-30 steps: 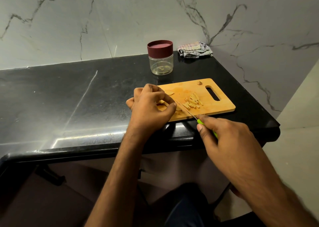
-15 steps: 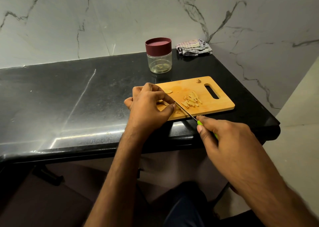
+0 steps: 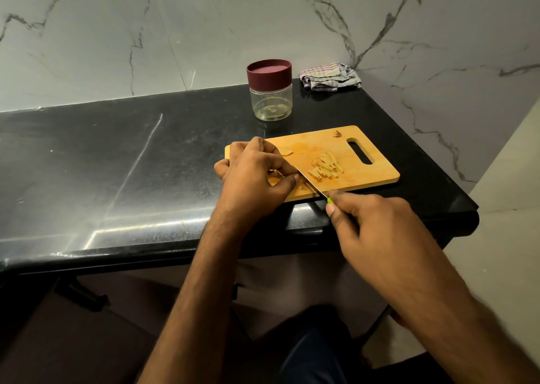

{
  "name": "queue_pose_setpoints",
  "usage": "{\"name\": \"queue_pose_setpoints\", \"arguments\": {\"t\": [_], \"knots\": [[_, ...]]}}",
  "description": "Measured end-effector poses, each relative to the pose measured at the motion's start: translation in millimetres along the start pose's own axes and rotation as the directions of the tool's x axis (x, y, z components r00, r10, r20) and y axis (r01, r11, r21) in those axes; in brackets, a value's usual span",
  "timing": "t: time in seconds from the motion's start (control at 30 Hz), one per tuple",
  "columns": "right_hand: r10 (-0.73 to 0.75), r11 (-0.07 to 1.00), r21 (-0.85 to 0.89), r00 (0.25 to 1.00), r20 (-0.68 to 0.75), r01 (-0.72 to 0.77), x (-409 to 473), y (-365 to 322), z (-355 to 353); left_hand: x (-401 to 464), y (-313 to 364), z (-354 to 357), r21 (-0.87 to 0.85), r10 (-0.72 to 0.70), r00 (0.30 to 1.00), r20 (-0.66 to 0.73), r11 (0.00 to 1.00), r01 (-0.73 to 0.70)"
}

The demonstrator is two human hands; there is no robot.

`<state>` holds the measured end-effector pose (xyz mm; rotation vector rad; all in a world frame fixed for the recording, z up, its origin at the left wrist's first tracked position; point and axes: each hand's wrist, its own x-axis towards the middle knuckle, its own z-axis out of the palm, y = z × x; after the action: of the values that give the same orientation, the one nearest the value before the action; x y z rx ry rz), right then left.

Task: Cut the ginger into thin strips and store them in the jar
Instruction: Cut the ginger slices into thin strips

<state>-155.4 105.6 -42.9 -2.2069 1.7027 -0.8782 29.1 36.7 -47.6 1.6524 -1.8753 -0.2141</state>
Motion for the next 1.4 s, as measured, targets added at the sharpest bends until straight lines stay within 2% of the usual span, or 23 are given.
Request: {"name": "queue_pose_setpoints", "arguments": {"t": [0.13,0.43,0.53,0.63,0.8,0.93,1.1,1.4], "knots": [[0.005,0.999,-0.042,0.999,0.04,-0.003,4.3,-3.9,1.7,-0.7,0.5,-0.3,-0.011,-0.013,1.0,-0.015,1.0,0.013],[0.052,0.982,-0.184,0.999,-0.006,-0.053,-8.7,4.2,-4.6,-3.4,-1.9,4.4,-0.008,0.009,0.996,-0.084,1.0,-0.01],[0.056,0.984,-0.167,0.998,0.003,-0.054,-8.4,4.0,-4.0,-3.8,-3.3,4.9,-0.029,0.067,0.995,-0.068,0.997,-0.069],[0.043,0.991,-0.127,0.999,0.012,-0.042,-8.0,3.1,-3.8,-4.5,-0.2,4.4,0.045,0.134,0.991,-0.012,0.99,-0.133],[0.023,0.995,-0.095,1.0,0.016,-0.021,-10.0,2.9,-3.9,-3.4,3.2,4.1,0.095,0.147,0.989,0.031,0.984,-0.149],[-0.013,0.997,-0.07,1.0,-0.024,0.011,-11.1,3.1,-3.3,-4.5,0.6,5.3,0.037,0.12,0.993,-0.025,0.992,-0.119],[-0.007,1.0,-0.022,0.999,-0.051,0.006,-9.6,0.2,-2.4,-5.8,-1.3,2.8,-0.043,-0.029,0.992,-0.127,0.999,0.024],[-0.025,1.0,-0.007,0.999,-0.037,0.025,-13.0,1.4,-0.2,-5.3,-1.4,2.0,-0.007,-0.017,0.997,-0.069,1.0,0.016]]}}
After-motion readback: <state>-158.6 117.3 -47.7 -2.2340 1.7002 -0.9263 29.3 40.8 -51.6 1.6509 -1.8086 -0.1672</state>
